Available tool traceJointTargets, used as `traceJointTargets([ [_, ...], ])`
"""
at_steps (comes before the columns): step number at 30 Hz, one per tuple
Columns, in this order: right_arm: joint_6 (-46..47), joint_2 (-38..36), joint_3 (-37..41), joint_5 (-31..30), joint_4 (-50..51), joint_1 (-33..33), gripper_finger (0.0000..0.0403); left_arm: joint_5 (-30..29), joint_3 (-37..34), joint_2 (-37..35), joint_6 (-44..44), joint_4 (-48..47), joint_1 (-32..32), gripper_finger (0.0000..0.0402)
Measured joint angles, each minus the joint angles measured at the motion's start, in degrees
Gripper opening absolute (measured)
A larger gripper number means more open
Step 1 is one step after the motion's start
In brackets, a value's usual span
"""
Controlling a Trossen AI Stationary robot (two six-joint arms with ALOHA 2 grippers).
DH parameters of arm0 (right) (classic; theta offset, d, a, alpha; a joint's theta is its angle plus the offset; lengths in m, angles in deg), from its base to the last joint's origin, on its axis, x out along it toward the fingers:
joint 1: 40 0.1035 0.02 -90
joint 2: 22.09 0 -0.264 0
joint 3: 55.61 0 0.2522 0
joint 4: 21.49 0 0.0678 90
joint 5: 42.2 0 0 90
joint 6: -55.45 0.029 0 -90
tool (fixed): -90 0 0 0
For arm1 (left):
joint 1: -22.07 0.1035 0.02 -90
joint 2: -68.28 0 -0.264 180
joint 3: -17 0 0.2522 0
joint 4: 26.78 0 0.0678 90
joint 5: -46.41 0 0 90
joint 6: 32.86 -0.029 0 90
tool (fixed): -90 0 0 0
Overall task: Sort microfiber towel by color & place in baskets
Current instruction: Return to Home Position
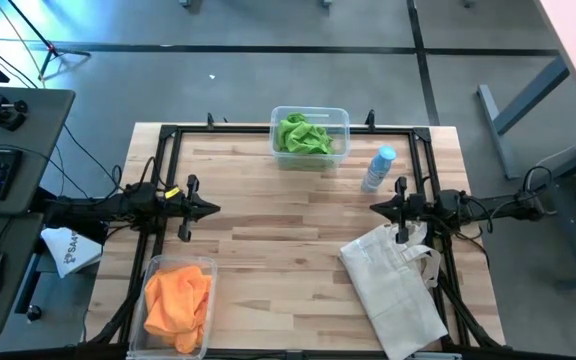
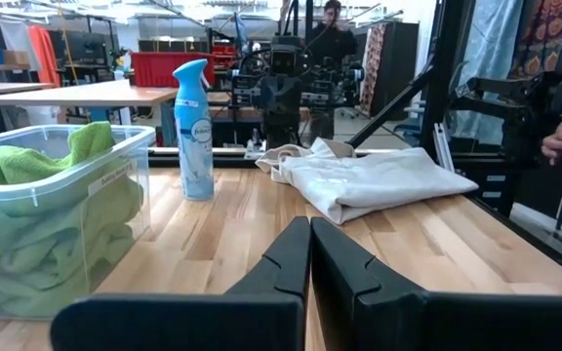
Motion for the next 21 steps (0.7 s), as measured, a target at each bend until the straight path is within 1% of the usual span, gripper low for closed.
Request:
traceJointTargets([
  [21,2.59,0.00,0.04,-0.02,-0.02,0.00,0.0000,0.00,0.00,0.00,0.00,-0.02,0.02,0.0000],
])
